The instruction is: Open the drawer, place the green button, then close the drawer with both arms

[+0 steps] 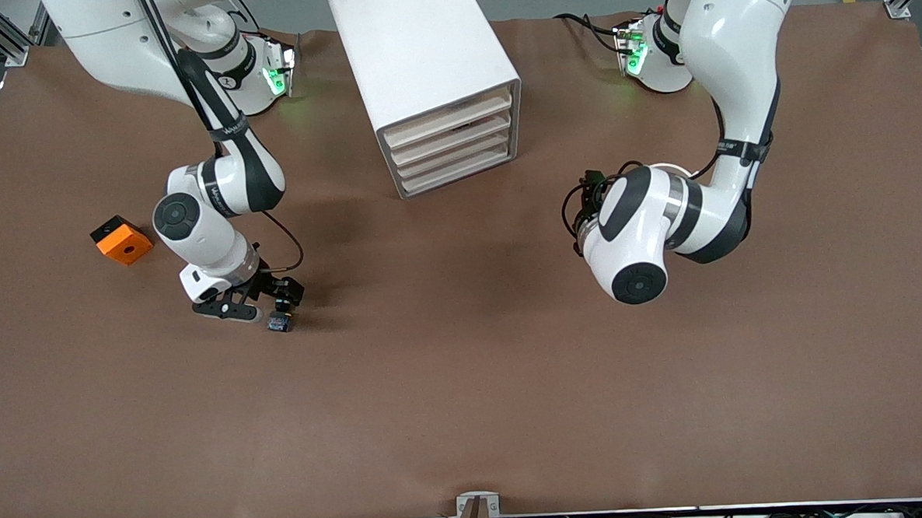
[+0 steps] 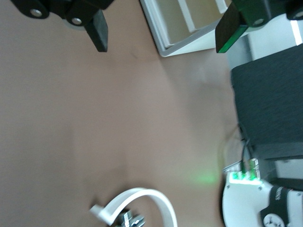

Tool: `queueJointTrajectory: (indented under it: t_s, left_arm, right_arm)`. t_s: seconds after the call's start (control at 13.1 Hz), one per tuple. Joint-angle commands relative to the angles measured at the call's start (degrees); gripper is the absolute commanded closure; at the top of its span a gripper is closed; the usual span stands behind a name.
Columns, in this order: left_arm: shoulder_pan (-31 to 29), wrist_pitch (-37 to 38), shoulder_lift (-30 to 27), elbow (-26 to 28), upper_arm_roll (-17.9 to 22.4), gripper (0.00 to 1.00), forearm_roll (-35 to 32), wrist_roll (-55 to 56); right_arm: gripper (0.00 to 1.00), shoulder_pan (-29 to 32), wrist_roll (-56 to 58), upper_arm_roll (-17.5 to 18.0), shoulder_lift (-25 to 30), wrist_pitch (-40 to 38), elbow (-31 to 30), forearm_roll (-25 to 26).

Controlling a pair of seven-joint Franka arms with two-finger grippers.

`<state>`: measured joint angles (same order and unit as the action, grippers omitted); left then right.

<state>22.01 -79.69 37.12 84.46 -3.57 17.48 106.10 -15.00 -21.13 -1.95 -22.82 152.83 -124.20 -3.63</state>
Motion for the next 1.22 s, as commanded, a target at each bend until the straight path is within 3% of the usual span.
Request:
queueJointTrajectory:
  t_s: [0.0,0.38,0.84,0.91,1.14]
  left_arm:
    - [-0.3,2.43,2.07,-1.05,-0.13,0.0,4.56,0.16]
    - [0.05,3.13,3.48,-0.96,-1.35,0.0,8.09,-0.11]
    - [-0.83,3.66,7.69,-1.23,-4.69,0.0,13.19,-1.87]
    - [-1.79,3.66,8.4,-1.23,-5.65,0.0,13.54,-1.87]
    - [-2.5,2.87,9.37,-1.32,-6.72,0.0,15.47,-1.69]
  right_arm:
    - [0.0,-0.73,-1.1,-0.77,-4.06,-0.34,4.31,0.29]
    - [0.0,-0.56,-1.19,-1.04,-8.72,-0.34,9.15,0.29]
    - [0.0,-1.0,-1.1,-3.14,-9.87,-0.52,9.77,2.22]
    - [0.07,-1.0,-1.1,-3.32,-9.87,-0.69,9.77,2.4]
    - [0.5,-1.0,-1.71,-3.32,-9.96,-0.78,9.77,2.4]
